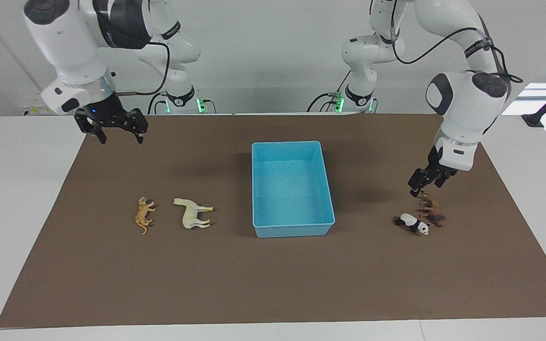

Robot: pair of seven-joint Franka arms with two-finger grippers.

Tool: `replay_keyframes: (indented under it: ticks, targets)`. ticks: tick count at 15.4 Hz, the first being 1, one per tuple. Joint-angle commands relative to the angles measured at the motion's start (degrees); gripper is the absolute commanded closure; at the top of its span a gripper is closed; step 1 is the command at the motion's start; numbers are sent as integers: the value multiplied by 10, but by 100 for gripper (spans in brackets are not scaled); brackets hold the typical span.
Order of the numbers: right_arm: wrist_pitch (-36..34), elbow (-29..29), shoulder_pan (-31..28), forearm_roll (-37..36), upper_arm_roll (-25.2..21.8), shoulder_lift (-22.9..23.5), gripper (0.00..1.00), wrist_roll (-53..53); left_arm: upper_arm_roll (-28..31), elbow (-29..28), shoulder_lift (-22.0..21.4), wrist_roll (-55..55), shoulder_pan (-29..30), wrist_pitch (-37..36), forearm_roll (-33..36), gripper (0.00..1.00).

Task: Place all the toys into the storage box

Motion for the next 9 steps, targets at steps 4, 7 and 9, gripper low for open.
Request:
replay_keyframes:
  ticks: [4,7,9]
  targets:
    - [163,-47,50,-1,0,95,0,61,-1,-79,26,-92,29,137,0,0]
    - [227,-50,66,-3,0,147,0,70,-1,-76,58,-126,24,162,0,0]
    - [266,-60,68,-5,0,176,0,64,-1,-73,75,-161,23,186,0,0]
